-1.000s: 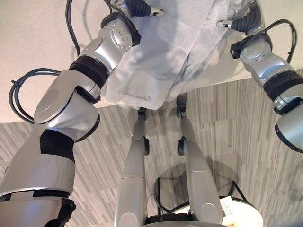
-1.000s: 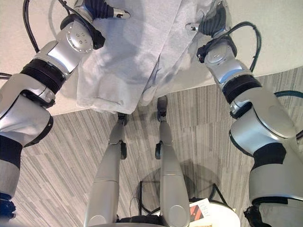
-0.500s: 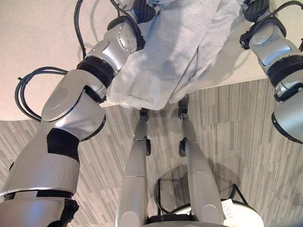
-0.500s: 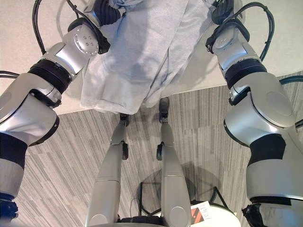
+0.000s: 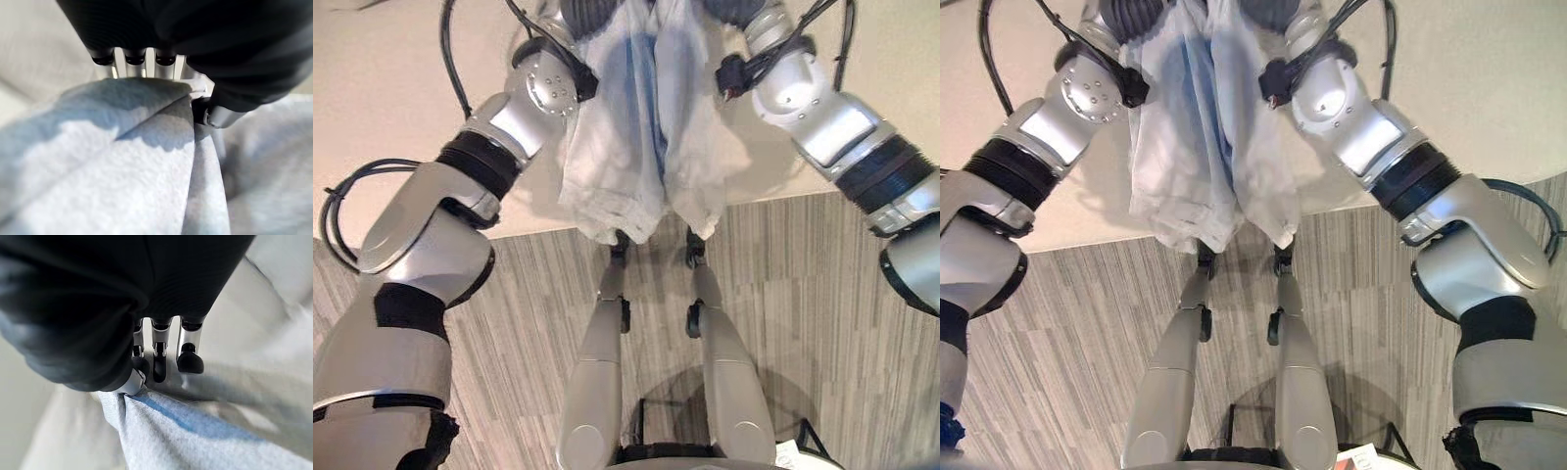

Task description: Hang the clothes on the sofa on the clothes rack.

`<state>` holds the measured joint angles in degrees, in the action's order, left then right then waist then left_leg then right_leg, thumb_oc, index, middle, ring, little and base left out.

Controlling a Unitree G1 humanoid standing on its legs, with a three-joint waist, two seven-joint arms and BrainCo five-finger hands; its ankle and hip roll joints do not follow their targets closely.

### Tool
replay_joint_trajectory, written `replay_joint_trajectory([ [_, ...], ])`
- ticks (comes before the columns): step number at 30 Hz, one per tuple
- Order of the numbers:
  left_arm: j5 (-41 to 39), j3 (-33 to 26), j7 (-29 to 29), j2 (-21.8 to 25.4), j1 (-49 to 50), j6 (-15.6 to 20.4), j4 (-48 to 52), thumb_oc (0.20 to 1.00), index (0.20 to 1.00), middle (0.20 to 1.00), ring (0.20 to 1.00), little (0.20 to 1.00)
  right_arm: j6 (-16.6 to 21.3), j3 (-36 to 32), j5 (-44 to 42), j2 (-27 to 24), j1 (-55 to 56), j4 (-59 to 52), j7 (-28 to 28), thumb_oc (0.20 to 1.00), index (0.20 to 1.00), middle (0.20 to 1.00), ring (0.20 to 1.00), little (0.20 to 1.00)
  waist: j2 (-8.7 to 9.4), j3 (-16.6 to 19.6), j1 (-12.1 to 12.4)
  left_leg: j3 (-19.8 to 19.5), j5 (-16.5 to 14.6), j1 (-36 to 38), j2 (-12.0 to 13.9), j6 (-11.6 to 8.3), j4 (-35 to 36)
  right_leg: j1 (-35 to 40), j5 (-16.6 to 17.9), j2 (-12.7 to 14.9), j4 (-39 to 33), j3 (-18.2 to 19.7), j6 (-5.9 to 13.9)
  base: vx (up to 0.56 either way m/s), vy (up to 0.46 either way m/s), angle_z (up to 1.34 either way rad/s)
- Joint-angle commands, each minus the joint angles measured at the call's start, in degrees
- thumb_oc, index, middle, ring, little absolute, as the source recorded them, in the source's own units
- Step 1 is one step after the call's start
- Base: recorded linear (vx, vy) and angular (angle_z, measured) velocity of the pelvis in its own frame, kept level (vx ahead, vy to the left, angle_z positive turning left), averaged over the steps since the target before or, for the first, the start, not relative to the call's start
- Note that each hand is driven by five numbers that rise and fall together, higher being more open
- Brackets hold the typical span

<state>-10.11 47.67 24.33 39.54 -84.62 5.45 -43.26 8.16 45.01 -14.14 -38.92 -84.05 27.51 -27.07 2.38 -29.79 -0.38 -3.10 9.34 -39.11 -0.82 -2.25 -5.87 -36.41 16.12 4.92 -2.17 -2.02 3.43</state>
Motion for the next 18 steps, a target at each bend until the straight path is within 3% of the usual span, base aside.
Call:
replay_joint_trajectory([
  [1,0.6,-6.0,4.7,-0.7,1.3,4.7,2.6,0.2,0.2,0.2,0.2,0.2,4.2,-6.6,3.0,-0.9,2.7,-4.1,-3.6,0.2,0.2,0.2,0.2,0.2,-0.02,3.6,-0.1,-0.8,-5.8,3.3,-1.0,-1.39,1.1,7.5,-6.8,5.3,0.9,1.3,8.0,-0.01,-0.056,0.04],
  [7,1.4,-17.3,6.5,4.1,12.7,6.2,13.3,0.2,0.2,0.2,0.2,0.2,3.9,-17.4,7.8,-3.2,12.2,-14.2,-4.1,0.2,0.2,0.2,0.2,0.2,-1.14,9.6,1.1,-0.9,-6.0,15.0,0.2,-2.44,4.4,17.2,-10.0,5.3,2.2,-0.6,7.33,0.05,-0.153,0.06],
  [8,2.1,-18.9,6.3,5.0,15.1,6.1,14.6,0.2,0.2,0.2,0.2,0.2,4.0,-18.6,8.1,-3.9,14.2,-15.6,-3.4,0.2,0.2,0.2,0.2,0.2,-1.28,10.7,1.3,-0.9,-6.0,16.6,0.3,-2.58,5.0,18.7,-10.4,5.2,2.2,-1.0,7.24,0.18,-0.228,0.16],
  [9,3.8,-24.2,5.6,7.3,23.0,5.9,18.4,0.2,0.2,0.2,0.2,0.2,4.4,-22.6,9.0,-6.3,21.2,-19.9,-0.8,0.2,0.2,0.2,0.2,0.2,-1.36,14.3,1.6,-1.2,-5.9,20.9,1.1,-2.88,6.9,22.1,-11.5,5.0,2.2,-1.8,7.08,0.19,-0.223,0.19],
  [18,9.8,-43.7,1.2,11.3,50.5,5.3,27.2,0.2,0.2,0.2,0.2,0.2,5.1,-36.8,10.5,-13.1,42.8,-25.4,8.0,0.2,0.2,0.2,0.2,0.2,-1.45,24.5,3.4,-1.4,-5.8,33.0,4.2,-4.69,10.9,34.1,-15.9,2.7,1.2,-5.3,5.92,0.09,-0.169,0.13],
])
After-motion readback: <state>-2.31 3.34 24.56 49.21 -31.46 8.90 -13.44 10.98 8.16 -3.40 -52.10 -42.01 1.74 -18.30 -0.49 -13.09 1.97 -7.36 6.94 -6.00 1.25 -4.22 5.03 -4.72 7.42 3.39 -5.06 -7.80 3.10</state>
